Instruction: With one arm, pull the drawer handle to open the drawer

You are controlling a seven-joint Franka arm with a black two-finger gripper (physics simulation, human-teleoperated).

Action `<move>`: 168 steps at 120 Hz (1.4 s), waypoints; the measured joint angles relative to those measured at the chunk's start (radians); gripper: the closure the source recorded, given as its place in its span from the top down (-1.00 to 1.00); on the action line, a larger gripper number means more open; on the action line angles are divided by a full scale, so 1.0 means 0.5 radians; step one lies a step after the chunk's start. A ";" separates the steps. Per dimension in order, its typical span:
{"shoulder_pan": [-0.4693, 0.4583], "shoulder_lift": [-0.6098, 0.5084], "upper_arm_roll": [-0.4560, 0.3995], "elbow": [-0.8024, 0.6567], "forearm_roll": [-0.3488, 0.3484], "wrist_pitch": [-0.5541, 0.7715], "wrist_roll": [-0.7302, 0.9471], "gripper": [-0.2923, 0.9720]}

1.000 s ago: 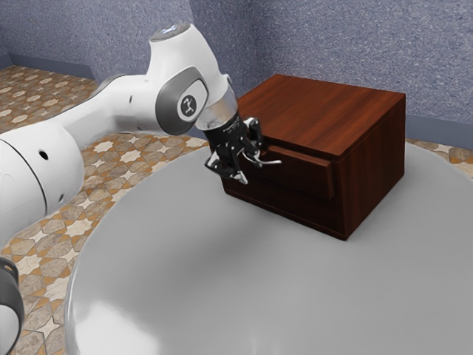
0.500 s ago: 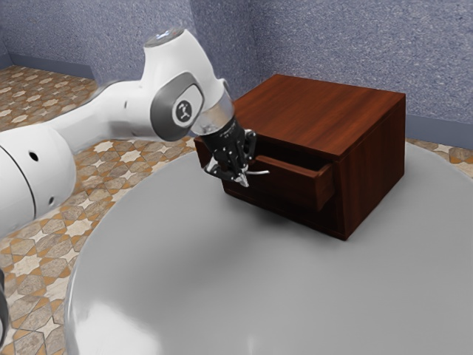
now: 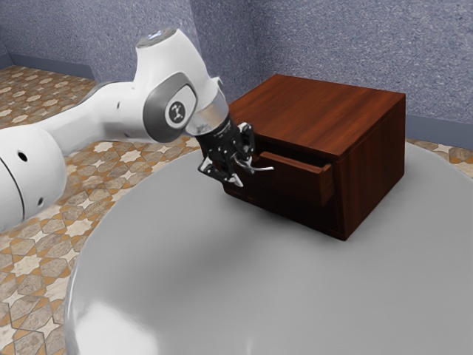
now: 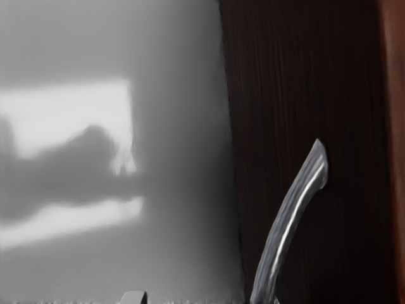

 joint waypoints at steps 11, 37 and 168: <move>-0.001 -0.036 0.000 -0.047 0.012 -0.006 -0.004 -0.28; -0.004 -0.122 0.008 -0.161 0.001 -0.012 -0.018 -0.29; 0.013 -0.547 0.002 -0.690 0.005 0.075 -0.133 -0.39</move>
